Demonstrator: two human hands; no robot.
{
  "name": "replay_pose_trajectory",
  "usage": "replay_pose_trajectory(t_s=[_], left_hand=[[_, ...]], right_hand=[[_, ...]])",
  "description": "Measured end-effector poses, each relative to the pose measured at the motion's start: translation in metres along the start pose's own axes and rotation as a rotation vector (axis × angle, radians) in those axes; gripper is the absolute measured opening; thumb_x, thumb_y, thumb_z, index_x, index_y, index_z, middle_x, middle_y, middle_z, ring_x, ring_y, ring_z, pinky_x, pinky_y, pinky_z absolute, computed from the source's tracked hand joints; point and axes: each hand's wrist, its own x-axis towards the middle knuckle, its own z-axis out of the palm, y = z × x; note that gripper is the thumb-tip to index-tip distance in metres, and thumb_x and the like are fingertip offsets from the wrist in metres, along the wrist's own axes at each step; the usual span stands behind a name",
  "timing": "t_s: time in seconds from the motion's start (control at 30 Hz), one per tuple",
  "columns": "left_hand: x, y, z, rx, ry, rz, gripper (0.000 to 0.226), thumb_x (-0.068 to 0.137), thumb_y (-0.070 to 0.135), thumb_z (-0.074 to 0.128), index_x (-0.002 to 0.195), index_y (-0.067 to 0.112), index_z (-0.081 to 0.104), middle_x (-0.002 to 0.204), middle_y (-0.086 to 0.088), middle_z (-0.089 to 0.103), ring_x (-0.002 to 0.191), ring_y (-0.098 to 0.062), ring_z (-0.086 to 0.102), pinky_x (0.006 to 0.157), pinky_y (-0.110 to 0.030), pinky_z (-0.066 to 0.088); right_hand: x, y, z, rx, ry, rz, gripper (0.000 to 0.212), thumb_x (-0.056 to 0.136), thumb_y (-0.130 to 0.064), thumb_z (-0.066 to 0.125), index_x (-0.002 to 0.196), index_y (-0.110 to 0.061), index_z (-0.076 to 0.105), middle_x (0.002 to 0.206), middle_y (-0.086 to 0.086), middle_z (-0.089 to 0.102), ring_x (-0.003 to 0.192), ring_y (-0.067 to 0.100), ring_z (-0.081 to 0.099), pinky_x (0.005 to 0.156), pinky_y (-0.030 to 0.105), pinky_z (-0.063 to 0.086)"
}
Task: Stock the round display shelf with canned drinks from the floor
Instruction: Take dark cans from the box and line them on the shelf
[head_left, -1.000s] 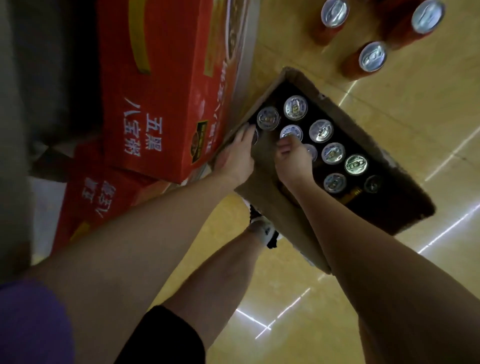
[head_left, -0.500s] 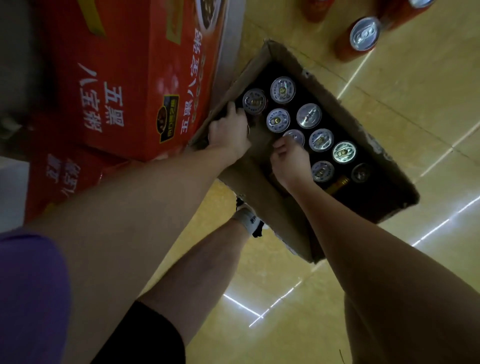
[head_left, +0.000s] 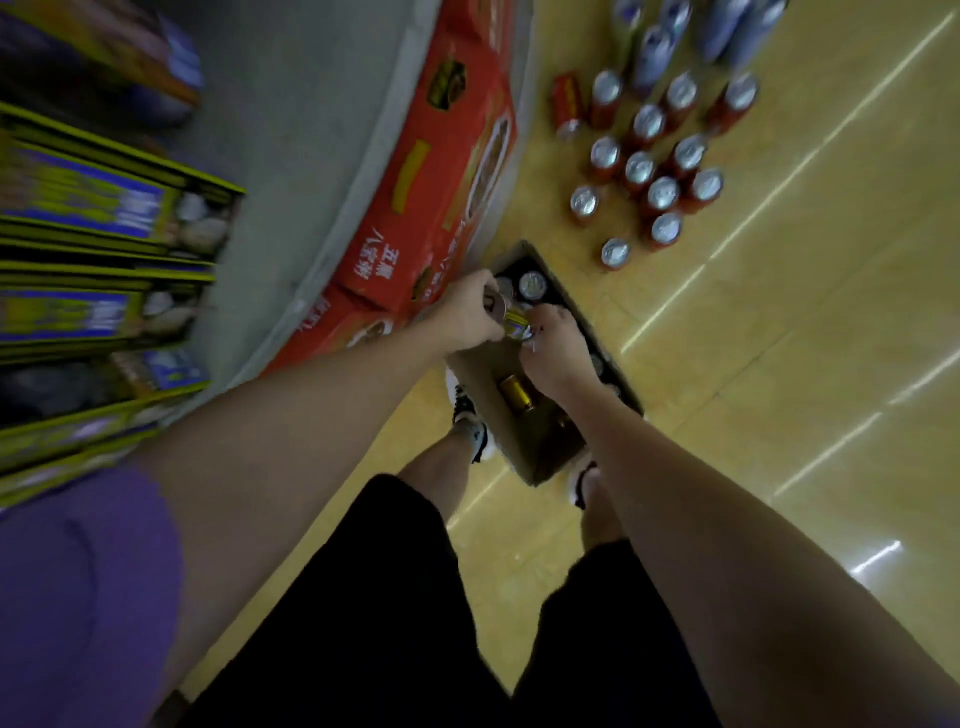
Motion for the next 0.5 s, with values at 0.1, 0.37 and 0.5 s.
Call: replay_pose_trajectory(t_s=[0.1, 0.37, 0.5], left_hand=[[-0.067, 0.046, -0.06, -0.118, 0.039, 0.041, 0.046, 0.072, 0.011, 0.08, 0.107, 0.013, 0.05, 0.106, -0.008, 0.054, 0.091, -0.024, 0.054, 0.066, -0.036, 0.046], [-0.226, 0.13, -0.186, -0.31, 0.281, 0.193, 0.021, 0.068, 0.013, 0.079, 0.079, 0.018, 0.061, 0.071, -0.001, 0.056, 0.07, -0.018, 0.052, 0.062, -0.03, 0.044], [-0.299, 0.151, -0.237, -0.382, 0.372, 0.223, 0.029, 0.062, 0.017, 0.074, 0.088, 0.014, 0.062, 0.078, -0.007, 0.058, 0.069, -0.019, 0.056, 0.06, -0.034, 0.05]], right_hand=[[-0.049, -0.06, -0.056, -0.034, 0.022, -0.072, 0.045, 0.086, -0.005, 0.058, 0.13, -0.012, 0.048, 0.133, 0.011, 0.041, 0.109, 0.035, 0.052, 0.079, 0.035, 0.043], [-0.14, -0.207, -0.174, -0.217, 0.1, -0.416, 0.058, 0.074, -0.021, 0.073, 0.125, -0.01, 0.05, 0.122, 0.013, 0.051, 0.112, 0.035, 0.051, 0.089, 0.039, 0.044], [-0.17, -0.28, -0.208, -0.319, 0.11, -0.55, 0.067, 0.067, -0.027, 0.079, 0.125, -0.009, 0.05, 0.123, 0.014, 0.051, 0.113, 0.037, 0.051, 0.091, 0.038, 0.042]])
